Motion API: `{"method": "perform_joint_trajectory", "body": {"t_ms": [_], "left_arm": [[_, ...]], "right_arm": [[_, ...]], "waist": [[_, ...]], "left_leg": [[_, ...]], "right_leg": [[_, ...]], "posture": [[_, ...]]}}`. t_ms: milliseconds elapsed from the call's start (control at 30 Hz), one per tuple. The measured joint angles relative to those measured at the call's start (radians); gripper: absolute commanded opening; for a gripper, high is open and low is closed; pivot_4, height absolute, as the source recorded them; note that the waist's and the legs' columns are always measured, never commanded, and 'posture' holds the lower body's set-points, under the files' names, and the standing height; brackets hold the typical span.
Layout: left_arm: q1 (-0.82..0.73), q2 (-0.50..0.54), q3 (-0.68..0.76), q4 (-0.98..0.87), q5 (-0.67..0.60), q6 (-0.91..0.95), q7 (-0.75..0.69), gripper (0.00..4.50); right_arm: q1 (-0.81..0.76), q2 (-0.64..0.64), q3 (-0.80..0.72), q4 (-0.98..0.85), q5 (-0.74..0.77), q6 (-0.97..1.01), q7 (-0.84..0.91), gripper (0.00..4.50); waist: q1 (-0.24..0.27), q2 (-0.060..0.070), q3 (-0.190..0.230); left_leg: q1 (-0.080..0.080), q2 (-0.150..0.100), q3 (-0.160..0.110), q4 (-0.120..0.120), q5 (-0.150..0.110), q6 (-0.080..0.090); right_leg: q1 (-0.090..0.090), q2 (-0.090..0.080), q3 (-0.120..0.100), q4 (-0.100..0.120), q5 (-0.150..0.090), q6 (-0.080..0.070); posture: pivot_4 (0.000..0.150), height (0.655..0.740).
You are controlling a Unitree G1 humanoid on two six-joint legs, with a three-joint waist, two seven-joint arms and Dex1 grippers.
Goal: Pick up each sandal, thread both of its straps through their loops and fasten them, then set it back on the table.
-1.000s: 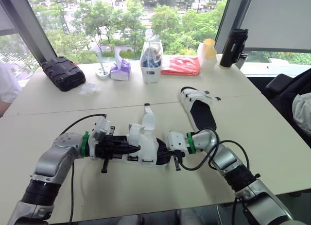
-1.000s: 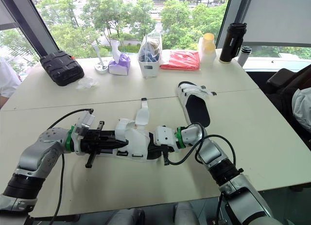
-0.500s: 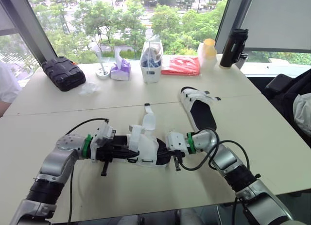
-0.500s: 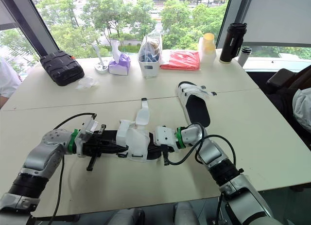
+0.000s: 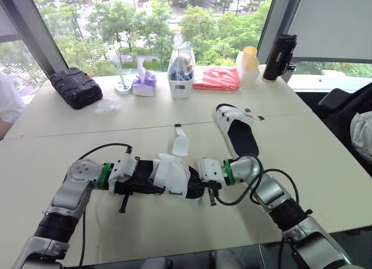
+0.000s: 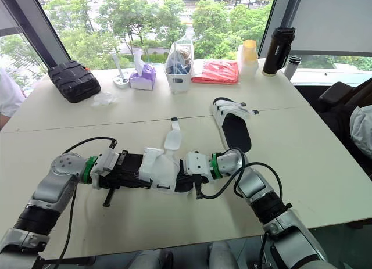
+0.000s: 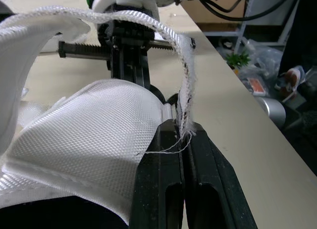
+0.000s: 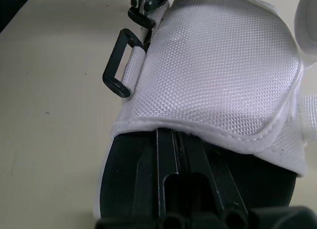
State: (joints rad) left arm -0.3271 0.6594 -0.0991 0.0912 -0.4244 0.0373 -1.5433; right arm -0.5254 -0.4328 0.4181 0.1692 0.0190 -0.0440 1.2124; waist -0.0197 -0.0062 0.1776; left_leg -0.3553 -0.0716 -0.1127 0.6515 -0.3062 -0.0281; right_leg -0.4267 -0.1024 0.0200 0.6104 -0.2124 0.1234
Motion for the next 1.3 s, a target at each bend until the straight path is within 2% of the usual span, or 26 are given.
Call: {"method": "perform_joint_trajectory", "body": {"t_ms": [67, 167, 233, 400, 433, 533, 633, 733, 867, 1033, 1300], "left_arm": [[0.002, 0.008, -0.001, -0.022, -0.002, 0.028, 0.009, 0.04], [0.019, 0.019, 0.01, -0.071, -0.03, 0.093, 0.044, 0.89], [0.029, 0.036, 0.024, -0.101, -0.041, 0.131, 0.07, 1.71], [0.06, 0.083, 0.083, -0.192, -0.059, 0.194, 0.133, 4.27], [0.07, 0.092, 0.087, -0.208, -0.065, 0.203, 0.136, 4.45], [0.122, 0.132, 0.117, -0.253, -0.091, 0.242, 0.144, 4.45], [0.238, 0.196, 0.18, -0.323, -0.129, 0.268, 0.136, 4.45], [0.339, 0.205, 0.206, -0.376, -0.15, 0.281, 0.138, 4.45], [0.395, 0.172, 0.202, -0.38, -0.144, 0.265, 0.177, 4.45], [0.352, 0.042, 0.16, -0.306, -0.058, 0.151, 0.279, 4.45], [0.351, 0.025, 0.127, -0.279, -0.025, 0.11, 0.296, 4.45]], "right_arm": [[0.0, 0.0, 0.0, 0.0, 0.0, 0.0, 0.0, 0.0], [0.0, 0.0, 0.0, 0.003, 0.0, -0.005, 0.0, 0.0], [-0.001, 0.0, 0.0, 0.006, 0.0, -0.007, 0.0, 0.0], [-0.004, 0.003, 0.002, 0.019, 0.0, -0.017, 0.0, 0.0], [-0.004, 0.003, 0.002, 0.022, 0.0, -0.021, 0.001, 0.0], [-0.007, 0.007, 0.003, 0.029, 0.0, -0.027, 0.001, 0.0], [-0.011, 0.008, 0.006, 0.033, 0.0, -0.03, 0.004, 0.0], [-0.016, 0.007, 0.005, 0.038, 0.0, -0.033, 0.01, 0.0], [-0.022, 0.007, 0.005, 0.048, 0.0, -0.037, 0.011, 0.0], [-0.022, 0.008, 0.005, 0.051, 0.0, -0.037, 0.011, 0.0], [-0.021, 0.007, 0.005, 0.049, 0.0, -0.037, 0.012, 0.0]], "waist": [[-0.001, 0.0, 0.0], [-0.001, 0.0, 0.0], [0.0, 0.0, 0.0], [-0.001, 0.0, 0.0], [-0.001, 0.0, 0.0], [-0.003, 0.0, 0.0], [-0.006, 0.0, 0.0], [-0.002, 0.0, 0.0], [0.001, 0.0, 0.0], [0.003, -0.001, -0.003], [0.003, -0.001, -0.003]], "left_leg": [[0.0, 0.0, 0.0, 0.0, 0.0, 0.0], [0.0, 0.0, 0.0, 0.0, 0.0, 0.0], [0.0, 0.0, 0.0, 0.0, 0.0, 0.0], [0.0, 0.0, 0.0, 0.0, 0.0, 0.0], [0.0, 0.0, 0.0, 0.0, 0.0, 0.0], [0.0, 0.0, 0.0, 0.0, 0.0, 0.0], [0.001, 0.001, 0.0, -0.001, 0.0, 0.0], [0.001, 0.002, 0.0, -0.001, 0.0, 0.0], [0.001, 0.001, 0.0, -0.001, 0.0, 0.0], [0.002, 0.001, 0.0, -0.001, 0.0, 0.0], [0.002, 0.001, 0.0, -0.001, 0.0, 0.0]], "right_leg": [[0.0, 0.0, 0.0, 0.0, 0.0, 0.0], [0.0, 0.0, 0.0, 0.0, 0.0, 0.0], [0.0, 0.0, 0.0, 0.0, 0.0, 0.0], [0.0, 0.0, 0.0, 0.0, 0.0, 0.0], [0.0, 0.0, 0.0, 0.001, 0.0, 0.0], [0.0, 0.0, 0.0, 0.001, 0.0, 0.0], [0.0, 0.0, 0.0, 0.0, 0.0, 0.0], [0.0, 0.0, 0.0, 0.0, 0.0, -0.001], [0.0, 0.0, 0.0, 0.001, 0.0, -0.001], [0.001, 0.0, 0.0, 0.001, 0.0, -0.001], [0.001, 0.0, 0.0, 0.001, 0.0, -0.001]], "posture": [[0.15, 0.74], [0.15, 0.74], [0.15, 0.74], [0.15, 0.74], [0.15, 0.74], [0.15, 0.74], [0.15, 0.74], [0.15, 0.74], [0.15, 0.74], [0.15, 0.74], [0.15, 0.74]]}}
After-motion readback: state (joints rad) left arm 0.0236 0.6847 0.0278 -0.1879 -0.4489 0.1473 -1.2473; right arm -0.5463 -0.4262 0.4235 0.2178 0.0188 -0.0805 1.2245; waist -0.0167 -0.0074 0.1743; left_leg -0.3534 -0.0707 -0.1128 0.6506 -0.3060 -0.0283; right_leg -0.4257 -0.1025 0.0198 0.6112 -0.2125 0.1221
